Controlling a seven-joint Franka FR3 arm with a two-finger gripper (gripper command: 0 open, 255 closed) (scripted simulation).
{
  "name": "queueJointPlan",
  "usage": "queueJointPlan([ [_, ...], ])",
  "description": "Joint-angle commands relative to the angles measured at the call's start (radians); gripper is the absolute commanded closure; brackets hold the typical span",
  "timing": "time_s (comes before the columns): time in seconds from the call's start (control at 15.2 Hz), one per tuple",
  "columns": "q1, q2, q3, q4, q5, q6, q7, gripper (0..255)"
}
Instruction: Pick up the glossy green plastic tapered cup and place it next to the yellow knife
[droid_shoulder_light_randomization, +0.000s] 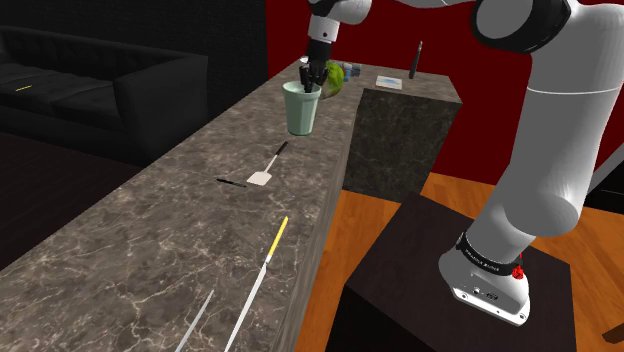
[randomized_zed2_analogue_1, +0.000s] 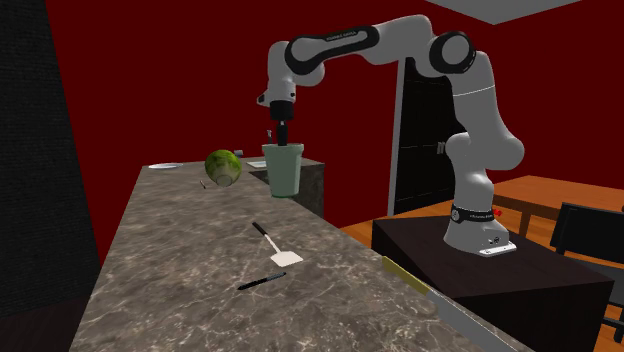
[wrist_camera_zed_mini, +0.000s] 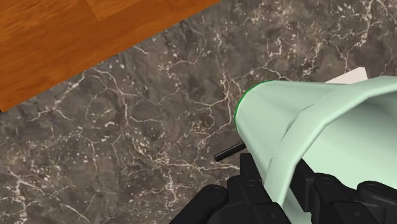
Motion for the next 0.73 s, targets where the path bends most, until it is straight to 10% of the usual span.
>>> queueJointPlan([
  [0.0, -0.002, -0.001, -0.001, 0.028, -0.002, -0.029, 0.005, 255],
  [0.66, -0.011, 0.003, -0.004, 0.168, -0.006, -0.161, 0.032, 255],
])
